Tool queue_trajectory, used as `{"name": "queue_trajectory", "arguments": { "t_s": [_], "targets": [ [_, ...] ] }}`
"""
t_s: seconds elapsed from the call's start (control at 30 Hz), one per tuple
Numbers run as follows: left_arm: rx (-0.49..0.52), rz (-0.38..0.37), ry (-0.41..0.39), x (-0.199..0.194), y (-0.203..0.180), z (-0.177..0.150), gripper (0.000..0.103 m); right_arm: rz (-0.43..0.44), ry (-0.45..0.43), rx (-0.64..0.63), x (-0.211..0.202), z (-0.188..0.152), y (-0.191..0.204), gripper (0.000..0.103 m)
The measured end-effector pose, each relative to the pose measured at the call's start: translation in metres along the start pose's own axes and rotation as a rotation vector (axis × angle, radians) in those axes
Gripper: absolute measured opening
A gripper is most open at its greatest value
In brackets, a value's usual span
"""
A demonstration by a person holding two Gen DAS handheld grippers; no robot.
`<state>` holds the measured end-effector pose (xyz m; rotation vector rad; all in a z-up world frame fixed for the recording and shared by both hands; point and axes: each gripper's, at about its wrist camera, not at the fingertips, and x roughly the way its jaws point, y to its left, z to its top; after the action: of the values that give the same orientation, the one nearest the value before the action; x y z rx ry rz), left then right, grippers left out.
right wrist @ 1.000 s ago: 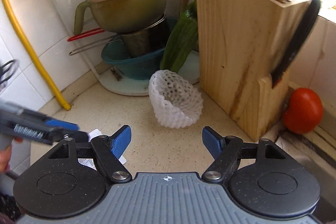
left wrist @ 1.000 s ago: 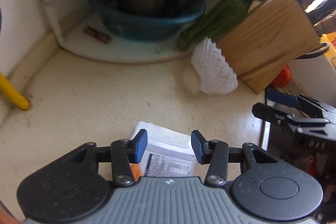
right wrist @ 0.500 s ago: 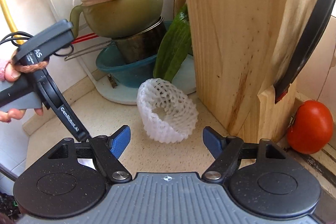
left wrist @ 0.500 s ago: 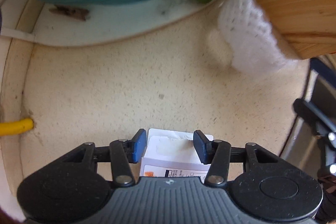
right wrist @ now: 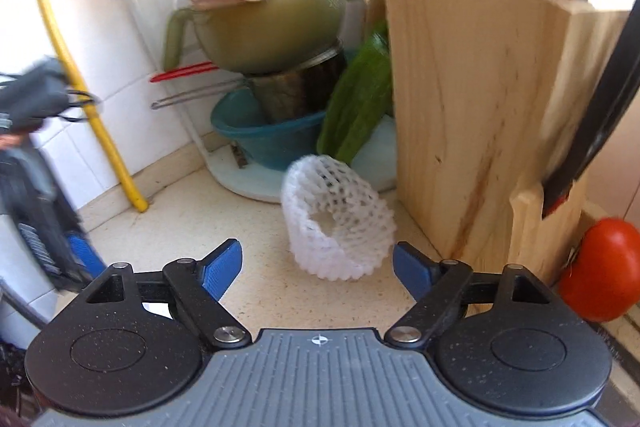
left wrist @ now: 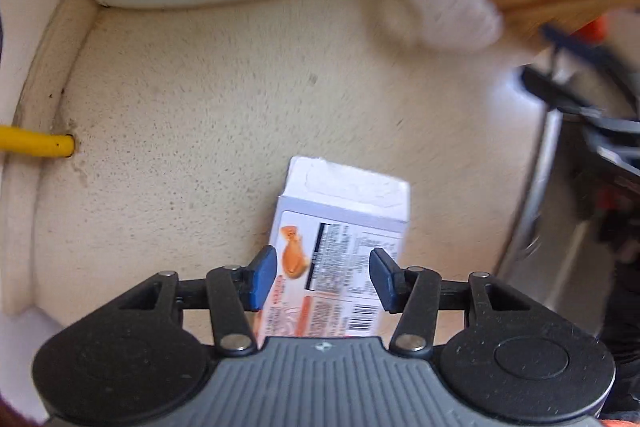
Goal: Collect trash
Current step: 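Close left tool on the orange-printed box while right tool grasps white foam net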
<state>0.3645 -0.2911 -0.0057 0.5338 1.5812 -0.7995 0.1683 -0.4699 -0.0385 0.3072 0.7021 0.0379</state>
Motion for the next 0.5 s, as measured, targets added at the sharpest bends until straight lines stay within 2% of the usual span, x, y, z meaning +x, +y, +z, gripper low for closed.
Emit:
{"name": "queue_trajectory", "arguments": {
  "t_s": [0.13, 0.23, 0.33, 0.37, 0.4, 0.43, 0.47, 0.5],
  "targets": [
    [-0.041, -0.151, -0.146, -0.012, 0.013, -0.036, 0.047, -0.002, -0.007, 0.006, 0.008, 0.0, -0.001, 0.087],
    [-0.165, -0.273, -0.225, -0.01, 0.037, -0.069, 0.047, -0.026, -0.017, -0.059, 0.011, 0.004, 0.012, 0.087],
    [-0.34, -0.414, -0.285, 0.002, 0.061, -0.101, 0.048, -0.042, 0.01, -0.133, 0.029, 0.014, 0.027, 0.087],
    [-0.363, -0.451, -0.299, 0.004, 0.067, -0.115, 0.049, -0.049, 0.036, -0.137, 0.038, 0.017, 0.03, 0.083],
    [-0.373, -0.468, -0.32, 0.006, 0.068, -0.127, 0.05, -0.066, 0.077, -0.136, 0.051, 0.019, 0.033, 0.071],
    [-0.367, -0.469, -0.368, 0.008, 0.069, -0.135, 0.051, -0.088, 0.122, -0.126, 0.063, 0.02, 0.034, 0.064],
    [-0.339, -0.469, -0.417, 0.009, 0.066, -0.139, 0.056, -0.099, 0.159, -0.11, 0.073, 0.019, 0.033, 0.041],
    [-0.297, -0.463, -0.437, 0.01, 0.062, -0.139, 0.06, -0.1, 0.199, -0.091, 0.081, 0.017, 0.033, 0.029]
  ]
}}
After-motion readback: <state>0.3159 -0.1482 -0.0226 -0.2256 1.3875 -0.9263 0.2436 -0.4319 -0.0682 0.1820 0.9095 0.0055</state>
